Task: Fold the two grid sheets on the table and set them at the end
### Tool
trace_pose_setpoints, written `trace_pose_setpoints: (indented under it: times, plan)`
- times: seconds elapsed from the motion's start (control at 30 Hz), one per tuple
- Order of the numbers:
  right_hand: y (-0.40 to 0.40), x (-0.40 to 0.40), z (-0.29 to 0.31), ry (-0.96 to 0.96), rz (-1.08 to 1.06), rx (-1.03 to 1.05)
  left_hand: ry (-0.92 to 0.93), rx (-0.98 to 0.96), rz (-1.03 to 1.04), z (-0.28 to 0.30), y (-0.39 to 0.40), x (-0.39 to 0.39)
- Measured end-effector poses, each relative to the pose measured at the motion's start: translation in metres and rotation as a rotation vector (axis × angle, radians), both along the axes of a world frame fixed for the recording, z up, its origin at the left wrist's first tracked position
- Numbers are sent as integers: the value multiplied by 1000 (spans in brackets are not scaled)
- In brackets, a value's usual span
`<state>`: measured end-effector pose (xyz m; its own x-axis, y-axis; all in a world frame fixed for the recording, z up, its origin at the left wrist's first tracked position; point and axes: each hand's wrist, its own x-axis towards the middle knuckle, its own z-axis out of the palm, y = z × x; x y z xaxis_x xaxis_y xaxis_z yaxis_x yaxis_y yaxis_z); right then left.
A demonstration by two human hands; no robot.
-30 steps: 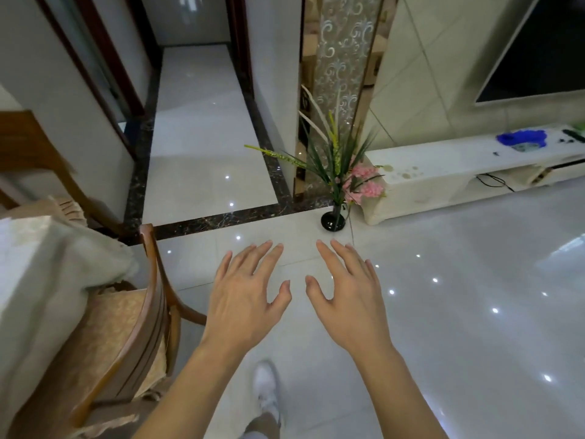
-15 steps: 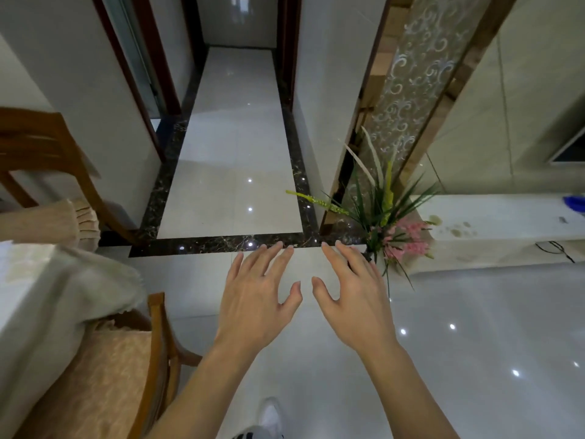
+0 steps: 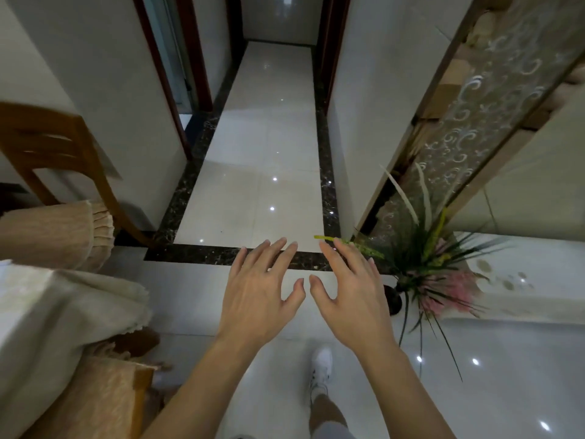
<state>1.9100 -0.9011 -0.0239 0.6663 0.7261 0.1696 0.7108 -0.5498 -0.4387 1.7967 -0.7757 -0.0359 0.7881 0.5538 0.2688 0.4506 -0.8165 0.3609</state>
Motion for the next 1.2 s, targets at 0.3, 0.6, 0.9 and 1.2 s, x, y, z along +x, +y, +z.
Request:
trace_pose_setpoints:
  times: [0.3, 0.6, 0.9, 1.2]
  plan:
    - [110, 113, -1, 52, 209, 12, 72, 29, 207, -1, 85, 89]
    - [229, 191, 4, 55, 546, -53, 156, -3, 524, 8, 159, 136]
    - [324, 155, -9, 53, 859, -106, 150, -72, 831, 3, 201, 92]
    - [434, 48, -18, 33, 1133, -103, 63, -71, 1106, -16, 264, -10]
